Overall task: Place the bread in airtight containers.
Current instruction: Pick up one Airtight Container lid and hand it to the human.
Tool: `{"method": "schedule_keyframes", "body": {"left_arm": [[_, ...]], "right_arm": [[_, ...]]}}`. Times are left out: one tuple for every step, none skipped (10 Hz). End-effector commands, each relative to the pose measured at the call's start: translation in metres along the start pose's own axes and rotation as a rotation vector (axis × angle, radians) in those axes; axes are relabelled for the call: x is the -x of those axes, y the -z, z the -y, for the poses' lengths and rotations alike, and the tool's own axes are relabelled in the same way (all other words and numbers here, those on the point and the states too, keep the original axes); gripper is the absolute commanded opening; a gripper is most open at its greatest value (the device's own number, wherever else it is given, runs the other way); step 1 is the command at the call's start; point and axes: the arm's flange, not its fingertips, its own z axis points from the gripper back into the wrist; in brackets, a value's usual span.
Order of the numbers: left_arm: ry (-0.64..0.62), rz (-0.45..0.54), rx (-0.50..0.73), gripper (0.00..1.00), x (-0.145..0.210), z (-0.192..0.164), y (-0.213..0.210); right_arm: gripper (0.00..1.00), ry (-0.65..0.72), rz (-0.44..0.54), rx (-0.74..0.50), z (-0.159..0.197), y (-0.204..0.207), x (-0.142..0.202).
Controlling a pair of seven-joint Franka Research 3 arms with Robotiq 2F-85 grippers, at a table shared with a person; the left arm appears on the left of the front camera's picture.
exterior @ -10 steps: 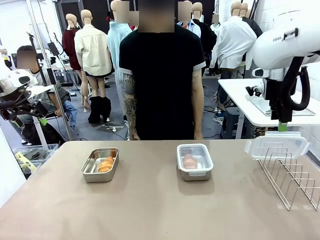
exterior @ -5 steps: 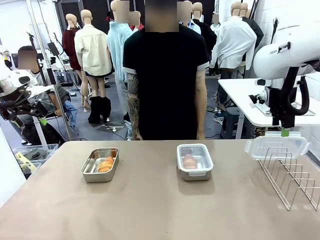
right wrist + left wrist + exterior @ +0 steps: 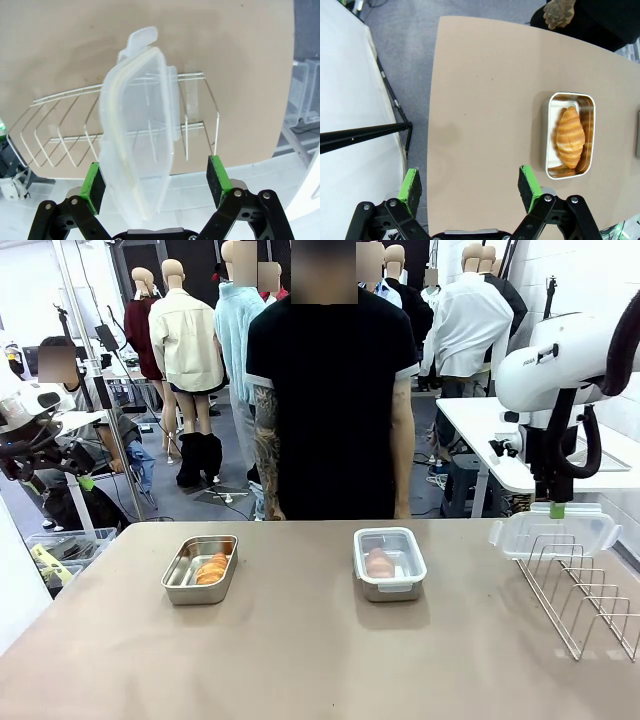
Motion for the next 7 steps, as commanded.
{"method": "schedule_keyframes", "body": {"left_arm": [[-0.005, 0.004, -0.002, 1.00, 0.000, 0.000, -0.002], [-0.005, 0.004, -0.002, 1.00, 0.000, 0.000, -0.002], [-0.005, 0.004, -0.002, 1.00, 0.000, 0.000, -0.002], [-0.005, 0.004, -0.002, 1.00, 0.000, 0.000, -0.002], [-0.005, 0.004, -0.002, 1.00, 0.000, 0.000, -0.002], [-0.005, 0.004, -0.002, 1.00, 0.000, 0.000, -0.002], [-0.005, 0.004, -0.002, 1.00, 0.000, 0.000, -0.002]], "right_arm": [[1.00, 0.044, 0.002, 0.005, 0.013, 0.001, -0.008], [1.00, 0.035, 0.009, -0.006, 0.016, 0.005, -0.012], [1.00, 0.029, 0.010, -0.027, 0.019, 0.008, -0.014], [1.00, 0.029, 0.015, -0.032, 0.023, 0.011, -0.015], [1.00, 0.033, 0.016, -0.046, 0.027, 0.013, -0.016], [1.00, 0.048, 0.014, -0.055, 0.030, 0.016, -0.016], [1.00, 0.061, 0.017, -0.069, 0.033, 0.019, -0.017]]}}
